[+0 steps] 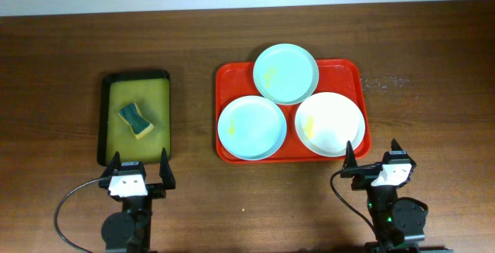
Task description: Clean dirty plates on tray and stack at the side
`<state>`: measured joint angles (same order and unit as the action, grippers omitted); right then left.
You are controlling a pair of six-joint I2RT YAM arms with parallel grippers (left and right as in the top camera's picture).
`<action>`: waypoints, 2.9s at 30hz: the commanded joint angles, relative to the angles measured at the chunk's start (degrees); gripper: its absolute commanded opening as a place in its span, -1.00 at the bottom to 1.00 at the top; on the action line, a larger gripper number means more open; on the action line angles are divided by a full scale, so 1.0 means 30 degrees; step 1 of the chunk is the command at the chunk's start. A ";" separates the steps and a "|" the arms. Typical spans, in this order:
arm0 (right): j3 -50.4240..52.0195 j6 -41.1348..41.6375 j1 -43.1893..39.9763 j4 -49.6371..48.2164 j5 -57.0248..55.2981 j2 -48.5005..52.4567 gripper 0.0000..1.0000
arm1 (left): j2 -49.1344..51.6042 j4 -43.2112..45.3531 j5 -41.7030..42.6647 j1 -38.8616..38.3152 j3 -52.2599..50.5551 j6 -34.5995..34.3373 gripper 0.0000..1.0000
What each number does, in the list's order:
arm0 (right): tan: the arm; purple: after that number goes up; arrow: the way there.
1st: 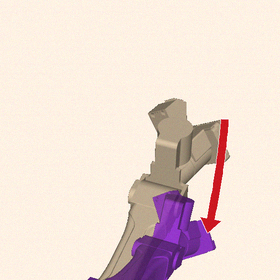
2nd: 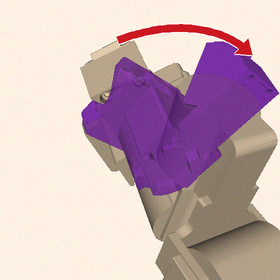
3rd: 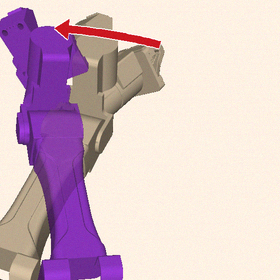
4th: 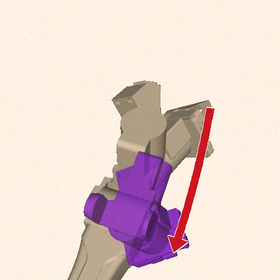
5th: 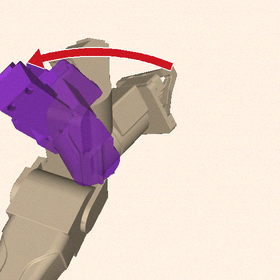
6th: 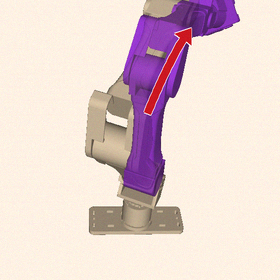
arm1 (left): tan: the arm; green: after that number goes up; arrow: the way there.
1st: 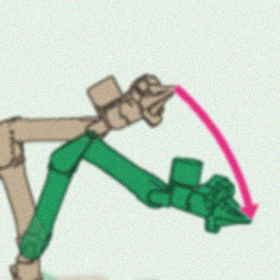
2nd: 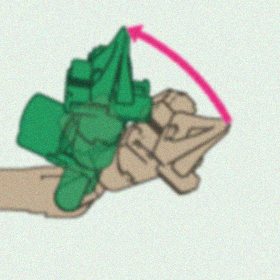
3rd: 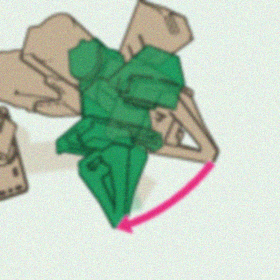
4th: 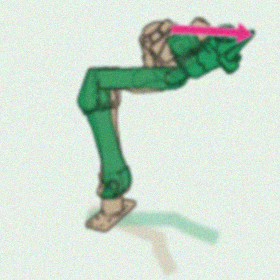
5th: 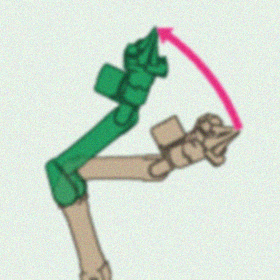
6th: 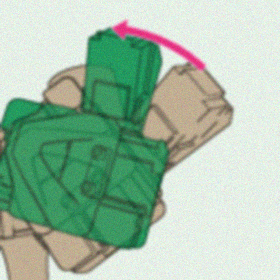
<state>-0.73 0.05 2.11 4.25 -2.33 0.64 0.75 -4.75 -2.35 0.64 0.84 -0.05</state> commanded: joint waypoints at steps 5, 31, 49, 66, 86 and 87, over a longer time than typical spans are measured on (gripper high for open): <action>0.0138 0.0058 -0.0102 0.0087 0.0051 0.0029 0.97 | 0.0087 0.0015 0.0000 -0.0036 -0.0109 -0.0189 0.99; 0.0138 0.0058 -0.0102 0.0095 0.0051 0.0029 0.97 | 1.0907 0.0510 1.6116 -0.0036 1.3296 -0.0408 0.98; 0.0138 0.0058 -0.0102 0.0087 0.0051 0.0029 0.98 | 2.9725 -0.8357 -0.3220 0.1749 2.2163 -0.6215 0.99; 0.0138 0.0058 -0.0102 0.0095 0.0051 0.0029 0.97 | 3.7813 -0.7563 -0.1792 0.2965 2.2163 -0.7264 0.37; 0.0138 0.0058 -0.0102 0.0087 0.0051 0.0029 0.97 | 3.1605 -0.8444 0.0138 0.2965 2.2032 -0.7271 -1.00; 0.0138 0.0058 -0.0102 0.0095 0.0051 0.0029 0.97 | 3.3019 -0.8422 0.0138 0.2965 2.1748 -0.7264 -1.00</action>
<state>-0.73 0.03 2.11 4.27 -2.13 0.95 91.81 -30.22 0.93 9.19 69.14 -21.52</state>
